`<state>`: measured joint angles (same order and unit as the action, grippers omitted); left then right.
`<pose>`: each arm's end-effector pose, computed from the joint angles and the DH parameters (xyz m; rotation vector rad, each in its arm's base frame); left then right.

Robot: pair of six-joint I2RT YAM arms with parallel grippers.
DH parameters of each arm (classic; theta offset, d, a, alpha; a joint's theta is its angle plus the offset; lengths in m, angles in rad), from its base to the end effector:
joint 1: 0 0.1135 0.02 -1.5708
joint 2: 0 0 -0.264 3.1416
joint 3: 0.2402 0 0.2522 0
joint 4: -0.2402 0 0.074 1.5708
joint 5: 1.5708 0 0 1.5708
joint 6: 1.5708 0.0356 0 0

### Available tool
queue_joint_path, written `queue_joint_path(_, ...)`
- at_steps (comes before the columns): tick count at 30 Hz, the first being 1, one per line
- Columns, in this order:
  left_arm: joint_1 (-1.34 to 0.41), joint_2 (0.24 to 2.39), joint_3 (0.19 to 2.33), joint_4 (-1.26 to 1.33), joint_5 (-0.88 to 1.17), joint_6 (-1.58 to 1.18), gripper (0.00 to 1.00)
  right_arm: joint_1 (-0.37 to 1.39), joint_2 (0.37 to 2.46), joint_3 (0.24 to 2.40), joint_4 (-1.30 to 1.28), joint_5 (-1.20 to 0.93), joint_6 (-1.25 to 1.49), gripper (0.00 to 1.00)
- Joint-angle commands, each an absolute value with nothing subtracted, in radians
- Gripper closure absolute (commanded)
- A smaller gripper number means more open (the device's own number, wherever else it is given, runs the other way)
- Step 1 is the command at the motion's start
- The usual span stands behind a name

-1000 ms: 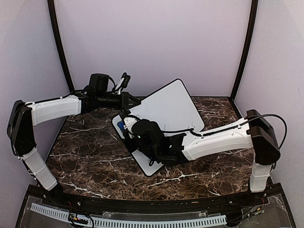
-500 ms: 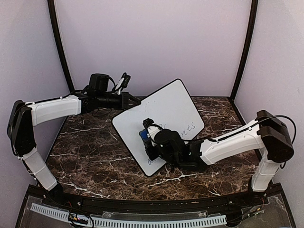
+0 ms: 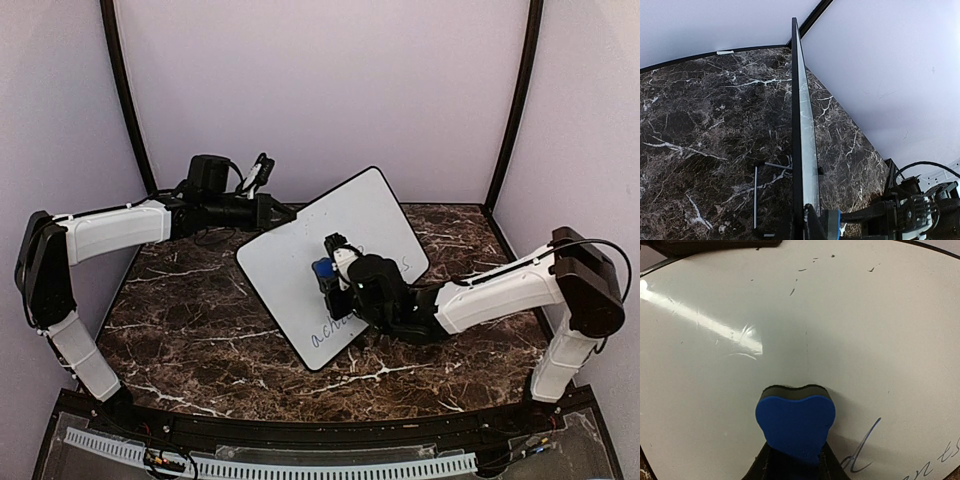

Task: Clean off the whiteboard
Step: Erase the whiteboard at the center of the board.

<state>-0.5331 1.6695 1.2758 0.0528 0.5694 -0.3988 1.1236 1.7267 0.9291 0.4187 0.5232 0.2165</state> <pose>0.3289 -0.2164 0.3029 0.5442 1.9588 -1.1523 0.1771 0.3281 0.2021 -0.5185 1.8454 0.3986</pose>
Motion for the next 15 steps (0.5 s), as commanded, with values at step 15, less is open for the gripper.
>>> queue_joint_path(15,-0.592,1.670,1.266,0.006,0.613,-0.371,1.00,1.100,1.714,0.797,0.404,0.481,0.320,0.77)
